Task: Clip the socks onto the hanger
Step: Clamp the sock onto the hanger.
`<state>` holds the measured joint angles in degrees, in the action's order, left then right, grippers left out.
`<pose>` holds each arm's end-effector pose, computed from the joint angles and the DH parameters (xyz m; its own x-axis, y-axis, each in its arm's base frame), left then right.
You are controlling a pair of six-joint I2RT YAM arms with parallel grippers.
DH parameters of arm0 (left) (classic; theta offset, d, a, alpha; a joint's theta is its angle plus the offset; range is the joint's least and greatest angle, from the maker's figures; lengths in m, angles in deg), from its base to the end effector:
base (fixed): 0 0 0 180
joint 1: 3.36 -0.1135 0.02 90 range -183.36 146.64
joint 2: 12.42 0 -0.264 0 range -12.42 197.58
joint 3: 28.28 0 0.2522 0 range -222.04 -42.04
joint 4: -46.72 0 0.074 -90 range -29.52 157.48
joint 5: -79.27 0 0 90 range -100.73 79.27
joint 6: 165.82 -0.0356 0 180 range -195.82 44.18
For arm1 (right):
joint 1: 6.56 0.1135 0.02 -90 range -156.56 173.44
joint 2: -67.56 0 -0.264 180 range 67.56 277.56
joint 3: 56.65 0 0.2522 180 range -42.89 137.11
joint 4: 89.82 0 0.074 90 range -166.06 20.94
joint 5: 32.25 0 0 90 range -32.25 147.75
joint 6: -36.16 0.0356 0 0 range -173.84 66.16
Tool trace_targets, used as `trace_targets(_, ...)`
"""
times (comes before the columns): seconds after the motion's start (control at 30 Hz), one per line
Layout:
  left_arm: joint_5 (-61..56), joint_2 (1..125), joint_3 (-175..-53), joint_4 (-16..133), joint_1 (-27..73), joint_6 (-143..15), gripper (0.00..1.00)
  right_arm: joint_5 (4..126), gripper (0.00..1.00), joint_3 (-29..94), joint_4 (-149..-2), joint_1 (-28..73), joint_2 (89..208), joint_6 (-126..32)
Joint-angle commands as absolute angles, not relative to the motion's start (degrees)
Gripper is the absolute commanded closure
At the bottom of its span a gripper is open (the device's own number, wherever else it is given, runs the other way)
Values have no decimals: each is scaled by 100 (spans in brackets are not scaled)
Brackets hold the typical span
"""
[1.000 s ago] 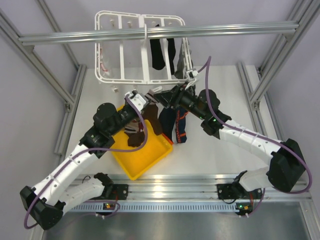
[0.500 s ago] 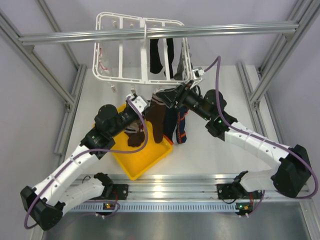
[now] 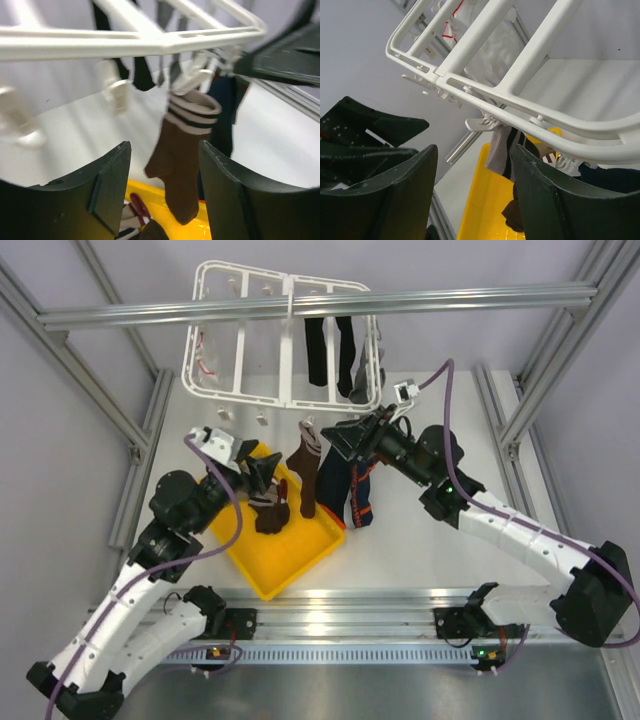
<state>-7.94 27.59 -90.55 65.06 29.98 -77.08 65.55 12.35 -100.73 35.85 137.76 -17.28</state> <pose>0.1331 -0.0897 0.3863 0.0701 -0.0198 -0.9973 0.5881 0.8084 0.0253 0.2112 0.1994 0.3750 -0.3568 0.4734 -0.8054 -0.6902 0.4473 0.5687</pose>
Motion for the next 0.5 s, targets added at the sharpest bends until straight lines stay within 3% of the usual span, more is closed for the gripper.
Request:
trace_targets(0.0,-1335,2626,-8976,6812,2382,-6670,38,6689,39,1213,-10252,3527,13533,-1903)
trace_targets(0.23,-934,2082,-8660,7032,1414,-6132,32,7041,39,1222,-10410,3589,13524,-2149)
trace_targets(0.47,104,1896,-8063,5874,1325,-6904,32,7059,39,1406,-10463,3764,13691,-2360)
